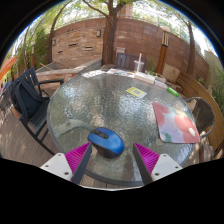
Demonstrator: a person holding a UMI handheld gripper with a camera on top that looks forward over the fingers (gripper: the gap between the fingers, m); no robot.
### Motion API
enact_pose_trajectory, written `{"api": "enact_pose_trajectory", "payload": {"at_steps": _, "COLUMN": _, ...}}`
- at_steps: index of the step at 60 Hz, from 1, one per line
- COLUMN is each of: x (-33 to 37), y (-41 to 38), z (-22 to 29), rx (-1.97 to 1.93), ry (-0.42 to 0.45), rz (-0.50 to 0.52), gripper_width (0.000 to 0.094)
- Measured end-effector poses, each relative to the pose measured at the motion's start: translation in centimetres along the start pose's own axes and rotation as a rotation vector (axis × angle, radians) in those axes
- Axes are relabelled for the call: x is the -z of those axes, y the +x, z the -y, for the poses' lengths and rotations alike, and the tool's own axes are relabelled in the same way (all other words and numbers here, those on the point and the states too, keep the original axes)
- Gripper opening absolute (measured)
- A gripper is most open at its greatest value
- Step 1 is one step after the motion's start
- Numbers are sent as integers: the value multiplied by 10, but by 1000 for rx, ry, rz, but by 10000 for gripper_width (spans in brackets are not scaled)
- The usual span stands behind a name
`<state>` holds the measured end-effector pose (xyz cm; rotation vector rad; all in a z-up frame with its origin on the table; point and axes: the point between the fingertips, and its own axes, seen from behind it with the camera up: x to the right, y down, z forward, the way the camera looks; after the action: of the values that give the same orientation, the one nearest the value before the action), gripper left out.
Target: Arrange mouse
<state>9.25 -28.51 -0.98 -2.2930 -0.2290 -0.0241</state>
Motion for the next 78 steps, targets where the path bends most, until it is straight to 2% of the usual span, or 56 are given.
{"api": "enact_pose_trajectory", "payload": {"at_steps": 11, "x": -32, "y": 11, "z": 30, "rx": -24, "ry": 10, "rz": -42, "gripper_width": 843}}
{"api": "enact_pose_trajectory", "payload": {"at_steps": 15, "x": -42, "y": 16, "z": 34, "rx": -44, "ry": 0, "rz": -47, "gripper_width": 809}}
{"api": "enact_pose_trajectory", "payload": {"at_steps": 19, "x": -49, "y": 15, "z": 33, "rx": -71, "ry": -19, "rz": -32, "gripper_width": 731}}
{"api": "enact_pose_trajectory", "payload": {"at_steps": 26, "x": -50, "y": 8, "z": 33, "rx": -103, "ry": -32, "rz": 0, "gripper_width": 500}}
{"api": "enact_pose_trajectory", "payload": {"at_steps": 38, "x": -50, "y": 6, "z": 33, "rx": -95, "ry": -59, "rz": -12, "gripper_width": 361}}
{"api": "enact_pose_trajectory", "payload": {"at_steps": 46, "x": -40, "y": -1, "z": 60, "rx": -107, "ry": -30, "rz": 10, "gripper_width": 354}}
{"api": "enact_pose_trajectory", "payload": {"at_steps": 53, "x": -1, "y": -4, "z": 142, "rx": -117, "ry": 118, "rz": 72, "gripper_width": 354}}
{"api": "enact_pose_trajectory", "payload": {"at_steps": 57, "x": 31, "y": 5, "z": 202, "rx": -135, "ry": 232, "rz": 101, "gripper_width": 354}}
{"api": "enact_pose_trajectory", "payload": {"at_steps": 63, "x": 57, "y": 53, "z": 272, "rx": -159, "ry": 362, "rz": 102, "gripper_width": 352}}
{"api": "enact_pose_trajectory", "payload": {"at_steps": 67, "x": 65, "y": 103, "z": 295, "rx": -184, "ry": 410, "rz": 69, "gripper_width": 353}}
{"api": "enact_pose_trajectory", "payload": {"at_steps": 71, "x": 53, "y": 155, "z": 298, "rx": -203, "ry": 404, "rz": 17, "gripper_width": 351}}
{"api": "enact_pose_trajectory", "payload": {"at_steps": 73, "x": 43, "y": 184, "z": 282, "rx": -206, "ry": 389, "rz": -12, "gripper_width": 351}}
{"api": "enact_pose_trajectory", "payload": {"at_steps": 78, "x": 4, "y": 239, "z": 250, "rx": -224, "ry": 282, "rz": -74, "gripper_width": 352}}
